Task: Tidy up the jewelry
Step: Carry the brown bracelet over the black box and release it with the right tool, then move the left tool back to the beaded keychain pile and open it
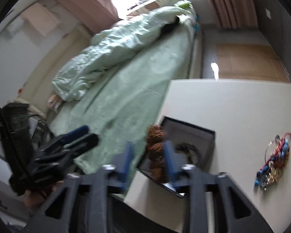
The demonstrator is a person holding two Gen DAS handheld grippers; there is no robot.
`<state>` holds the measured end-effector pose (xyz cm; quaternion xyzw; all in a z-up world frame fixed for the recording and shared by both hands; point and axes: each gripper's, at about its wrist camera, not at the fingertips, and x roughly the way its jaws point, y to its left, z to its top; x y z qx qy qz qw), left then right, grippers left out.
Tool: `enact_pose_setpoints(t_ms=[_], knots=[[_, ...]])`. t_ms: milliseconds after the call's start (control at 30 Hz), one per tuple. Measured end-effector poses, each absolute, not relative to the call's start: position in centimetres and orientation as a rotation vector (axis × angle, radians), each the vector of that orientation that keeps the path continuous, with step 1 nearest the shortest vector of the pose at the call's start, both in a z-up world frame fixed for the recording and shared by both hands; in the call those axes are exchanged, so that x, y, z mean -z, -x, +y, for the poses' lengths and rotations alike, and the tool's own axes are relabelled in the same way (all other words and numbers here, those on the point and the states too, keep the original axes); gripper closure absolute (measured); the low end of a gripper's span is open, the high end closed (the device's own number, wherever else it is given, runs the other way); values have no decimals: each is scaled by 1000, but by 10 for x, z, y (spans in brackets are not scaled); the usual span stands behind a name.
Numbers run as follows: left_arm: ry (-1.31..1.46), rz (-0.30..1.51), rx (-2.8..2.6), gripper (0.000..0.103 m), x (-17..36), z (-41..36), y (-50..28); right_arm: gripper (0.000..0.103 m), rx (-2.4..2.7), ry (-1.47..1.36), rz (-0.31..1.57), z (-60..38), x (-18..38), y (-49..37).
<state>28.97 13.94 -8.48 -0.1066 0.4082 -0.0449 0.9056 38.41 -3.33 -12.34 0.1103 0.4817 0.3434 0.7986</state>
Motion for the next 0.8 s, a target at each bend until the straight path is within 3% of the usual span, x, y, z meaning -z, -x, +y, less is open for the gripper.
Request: enact_pose_setpoints(t_ms=[267, 400, 533, 667, 800], knots=[[215, 862, 132, 31, 92, 118, -300, 55, -658, -295, 1015, -85, 123, -379], [201, 869, 162, 31, 94, 100, -306, 47, -605, -320, 1004, -112, 123, -374], [184, 878, 196, 31, 96, 79, -312, 46, -564, -344, 1003, -139, 124, -368], [172, 885, 225, 31, 97, 62, -316, 31, -511, -377, 1005, -169, 130, -363], [155, 893, 253, 31, 98, 44, -322, 28, -461, -410, 1018, -192, 137, -363]])
